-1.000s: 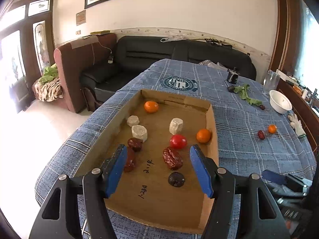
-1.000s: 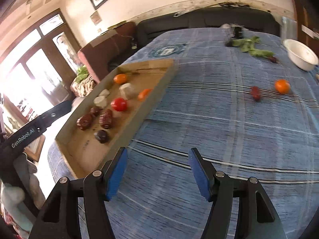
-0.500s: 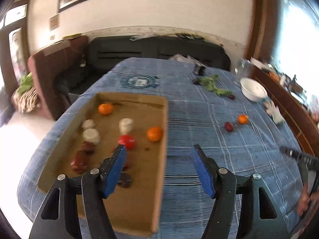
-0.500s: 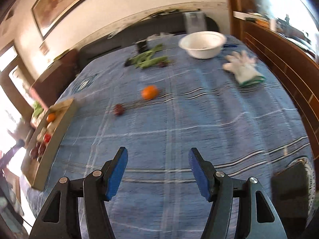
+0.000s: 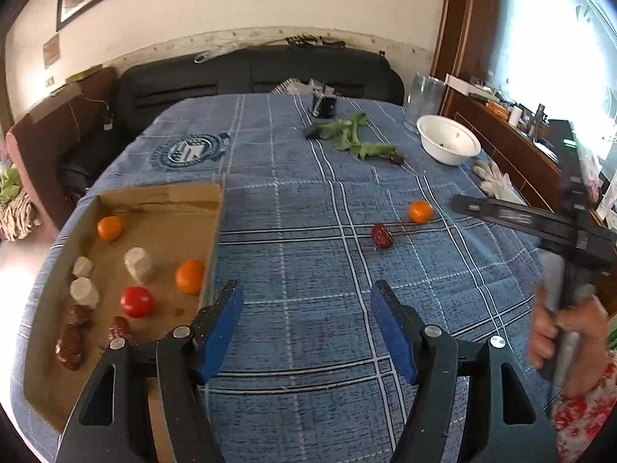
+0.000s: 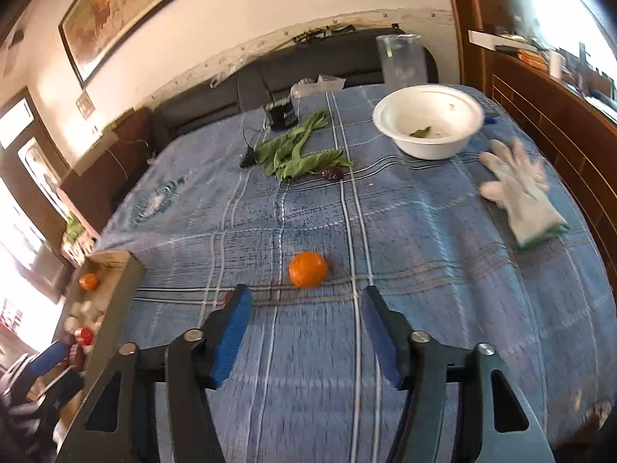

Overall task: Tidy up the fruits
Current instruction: 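Move both grippers back over the last date and orange, then grasp the red date with the left gripper while the right gripper grasps the orange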

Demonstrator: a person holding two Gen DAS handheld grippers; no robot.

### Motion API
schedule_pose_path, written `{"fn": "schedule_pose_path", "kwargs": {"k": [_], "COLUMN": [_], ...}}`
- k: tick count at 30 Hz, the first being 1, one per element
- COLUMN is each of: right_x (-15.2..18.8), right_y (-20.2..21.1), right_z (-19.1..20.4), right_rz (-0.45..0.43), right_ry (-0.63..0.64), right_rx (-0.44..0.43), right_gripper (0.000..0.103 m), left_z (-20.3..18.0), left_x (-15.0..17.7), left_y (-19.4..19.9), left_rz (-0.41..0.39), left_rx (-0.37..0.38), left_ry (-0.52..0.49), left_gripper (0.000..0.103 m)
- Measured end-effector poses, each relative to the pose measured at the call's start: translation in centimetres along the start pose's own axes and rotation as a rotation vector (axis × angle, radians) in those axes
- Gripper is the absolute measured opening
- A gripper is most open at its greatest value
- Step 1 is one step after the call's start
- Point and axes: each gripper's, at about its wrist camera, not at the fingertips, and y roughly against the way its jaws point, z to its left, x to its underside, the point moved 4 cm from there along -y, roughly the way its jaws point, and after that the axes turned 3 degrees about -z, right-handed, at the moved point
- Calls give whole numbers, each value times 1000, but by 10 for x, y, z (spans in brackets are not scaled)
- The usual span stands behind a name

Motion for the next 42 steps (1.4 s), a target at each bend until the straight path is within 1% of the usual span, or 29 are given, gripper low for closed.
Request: {"fn": "schedule_pose_path", "kwargs": {"k": [1, 3, 6, 12, 15, 17, 20, 23, 26, 27, 28, 30, 31, 33, 35, 36, 38, 39, 42], "right_x": [0, -1, -4, -5, -5, -5, -4, -5, -4, -3, -2, -1, -1, 0, 1, 1, 1, 1, 2], "right_y": [-9, -31, -47, -68, -69, -69, -67, -62, -60, -60, -62, -66, -67, -67, -67, -66, -65, -64, -61], "right_z": [-1, -4, -10, -5, -3, -5, -10, -11, -11, -11, -10, -9, -7, -4, -3, -3, -5, -6, -8], "right_rz": [9, 33, 53, 79, 69, 67, 69, 58, 52, 55, 59, 66, 58, 51, 45, 44, 42, 43, 46], "right_ry": [3, -6, -32, -11, 16, 22, -6, -6, -3, -3, -2, 5, 16, 40, 45, 40, 17, 8, -3], "right_rx": [14, 30, 12, -24, -18, -5, -18, -14, -14, -18, -22, -25, -18, -1, 8, 7, -6, -15, -26], "right_gripper": [51, 50, 50, 49, 49, 40, 38, 38, 38, 38, 38, 38, 38, 38, 38, 38, 37, 36, 36], "left_z": [-2, -7, -15, -35, -45, -51, -58, -62, -66, -68, -70, -72, -73, -74, -73, -72, -69, -67, -61], "left_x": [-2, -6, -12, -19, -24, -28, -32, -33, -32, -30, -28, -23, -23, -24, -24, -23, -23, -24, -25], "left_y": [-4, -10, -28, -76, -97, -110, -126, -134, -138, -140, -144, -152, -151, -151, -153, -153, -153, -152, -148], "left_rz": [2, -10, -3, 56, 78, 82, 89, 86, 71, 78, 92, 127, 110, 113, 114, 117, 117, 112, 92], "left_rx": [6, 12, 4, 40, 54, 62, 74, 101, 131, 144, 163, 202, 203, 226, 238, 242, 259, 256, 247], "left_ry": [-4, -14, -34, -47, -46, -52, -52, -45, -68, -75, -79, -74, -81, -72, -62, -58, -39, -33, -15], "left_gripper": [73, 77, 77, 77, 77, 77, 77, 76, 70, 66, 58, 51, 51, 48, 32, 22, 22, 22, 22]}}
